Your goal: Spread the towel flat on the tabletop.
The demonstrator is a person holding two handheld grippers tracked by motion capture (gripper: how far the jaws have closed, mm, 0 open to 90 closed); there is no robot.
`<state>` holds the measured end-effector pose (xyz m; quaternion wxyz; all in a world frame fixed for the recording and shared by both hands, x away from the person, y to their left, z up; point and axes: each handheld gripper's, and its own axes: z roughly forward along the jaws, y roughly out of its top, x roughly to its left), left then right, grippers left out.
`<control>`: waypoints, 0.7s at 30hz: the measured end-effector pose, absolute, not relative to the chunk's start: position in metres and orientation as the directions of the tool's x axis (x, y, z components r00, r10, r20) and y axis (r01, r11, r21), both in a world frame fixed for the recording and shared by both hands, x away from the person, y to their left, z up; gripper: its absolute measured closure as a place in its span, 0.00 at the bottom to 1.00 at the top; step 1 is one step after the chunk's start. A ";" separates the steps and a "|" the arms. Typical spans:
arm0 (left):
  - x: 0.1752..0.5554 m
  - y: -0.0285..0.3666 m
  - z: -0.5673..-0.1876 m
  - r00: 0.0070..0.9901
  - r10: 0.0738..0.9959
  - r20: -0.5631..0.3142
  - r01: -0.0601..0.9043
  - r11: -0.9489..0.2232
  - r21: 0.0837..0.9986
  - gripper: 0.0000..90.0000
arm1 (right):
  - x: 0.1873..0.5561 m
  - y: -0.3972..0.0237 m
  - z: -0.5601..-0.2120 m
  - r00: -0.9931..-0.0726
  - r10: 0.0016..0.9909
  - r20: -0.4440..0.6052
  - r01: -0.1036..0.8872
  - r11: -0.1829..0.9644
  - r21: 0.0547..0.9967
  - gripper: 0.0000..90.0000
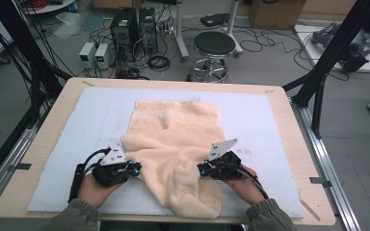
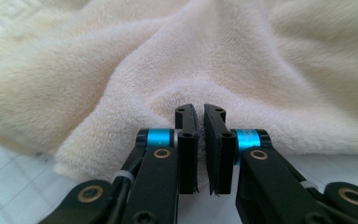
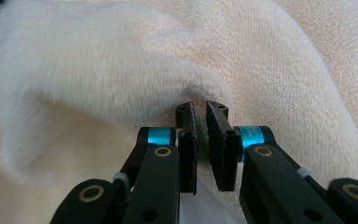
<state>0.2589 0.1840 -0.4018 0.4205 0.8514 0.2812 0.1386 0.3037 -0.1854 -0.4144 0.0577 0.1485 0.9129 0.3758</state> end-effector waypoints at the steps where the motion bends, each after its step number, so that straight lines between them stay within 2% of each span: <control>1: 0.254 0.187 -0.397 0.804 0.595 0.004 0.357 -0.487 0.797 0.93 | 0.299 -0.189 -0.411 -0.951 0.311 0.002 0.220 0.668 0.711 0.92; 7: 0.224 0.195 -0.363 0.817 0.575 0.034 0.304 -0.481 0.822 0.94 | 0.270 -0.205 -0.383 -0.957 0.289 -0.012 0.179 0.626 0.759 0.93; 10: 0.230 0.197 -0.352 0.806 0.588 0.068 0.286 -0.488 0.824 0.94 | 0.268 -0.207 -0.371 -0.954 0.297 -0.038 0.165 0.629 0.760 0.93; 15: 0.287 0.195 -0.364 0.743 0.668 0.043 0.359 -0.453 0.816 0.94 | 0.305 -0.200 -0.368 -0.916 0.398 -0.051 0.228 0.621 0.750 0.93; 21: 0.350 0.194 -0.395 0.637 0.771 0.001 0.479 -0.397 0.783 0.94 | 0.367 -0.189 -0.390 -0.858 0.514 -0.019 0.348 0.608 0.713 0.92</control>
